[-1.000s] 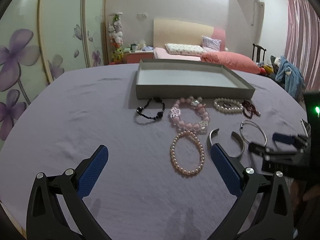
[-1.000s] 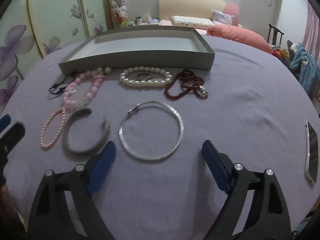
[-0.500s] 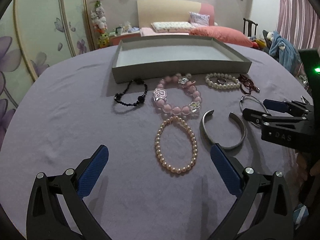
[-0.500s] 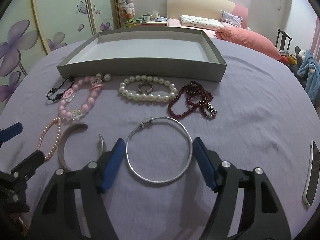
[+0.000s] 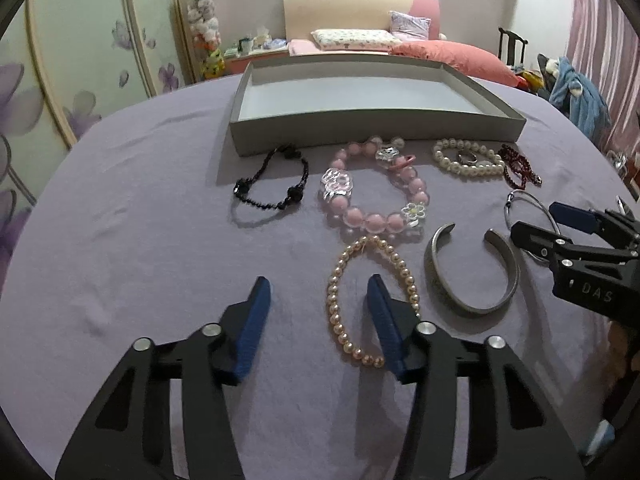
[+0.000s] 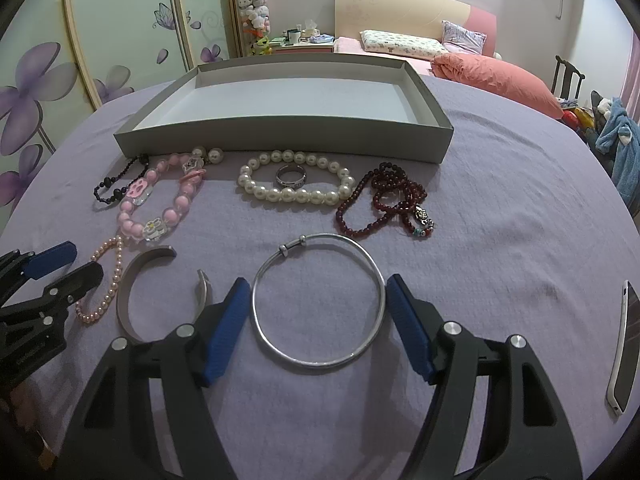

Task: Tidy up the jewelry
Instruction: 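Close the left tool on the pink pearl bracelet while the right tool reaches the silver hoop bangle, then lift the pink pearl bracelet with the left tool while the right tool grasps and lifts the silver hoop bangle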

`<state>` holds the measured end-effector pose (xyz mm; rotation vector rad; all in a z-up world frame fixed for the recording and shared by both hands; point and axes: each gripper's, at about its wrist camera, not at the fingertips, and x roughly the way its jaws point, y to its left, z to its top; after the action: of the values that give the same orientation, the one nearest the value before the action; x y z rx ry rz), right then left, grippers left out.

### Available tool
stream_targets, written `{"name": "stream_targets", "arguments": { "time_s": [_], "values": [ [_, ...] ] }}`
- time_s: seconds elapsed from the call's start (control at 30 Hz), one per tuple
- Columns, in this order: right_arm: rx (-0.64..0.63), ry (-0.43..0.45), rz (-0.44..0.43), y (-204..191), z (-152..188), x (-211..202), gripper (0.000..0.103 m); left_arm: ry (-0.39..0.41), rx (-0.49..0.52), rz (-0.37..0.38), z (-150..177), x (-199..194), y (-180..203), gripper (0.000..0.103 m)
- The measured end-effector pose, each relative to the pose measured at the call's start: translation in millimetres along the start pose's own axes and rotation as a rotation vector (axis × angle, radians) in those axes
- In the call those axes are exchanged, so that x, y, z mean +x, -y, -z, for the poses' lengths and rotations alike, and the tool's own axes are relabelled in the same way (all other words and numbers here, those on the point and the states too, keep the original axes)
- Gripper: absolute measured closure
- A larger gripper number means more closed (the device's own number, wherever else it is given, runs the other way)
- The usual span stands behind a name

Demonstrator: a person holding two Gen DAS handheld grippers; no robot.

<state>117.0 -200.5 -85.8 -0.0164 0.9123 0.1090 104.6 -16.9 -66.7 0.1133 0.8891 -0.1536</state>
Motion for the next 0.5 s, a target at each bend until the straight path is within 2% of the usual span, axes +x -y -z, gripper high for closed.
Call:
{"name": "stream_targets", "arguments": {
  "time_s": [0.07,0.13,0.23,0.5],
  "values": [
    [0.0,0.0,0.0,0.2,-0.1,0.4,0.035,0.002,0.004,0.007,-0.2,-0.8,0.6,0.067],
    [0.0,0.0,0.0,0.3,-0.1,0.5,0.035,0.005,0.002,0.008,-0.2,-1.3,-0.7,0.087],
    [0.001,0.001,-0.001,0.3,-0.1,0.5,0.035,0.006,-0.005,0.013,-0.4,-1.8,-3.5,0.097],
    [0.015,0.008,-0.013,5.3,-3.0,-1.6,0.036,0.025,-0.02,0.025,-0.6,-5.4,-6.8,0.097]
  ]
}}
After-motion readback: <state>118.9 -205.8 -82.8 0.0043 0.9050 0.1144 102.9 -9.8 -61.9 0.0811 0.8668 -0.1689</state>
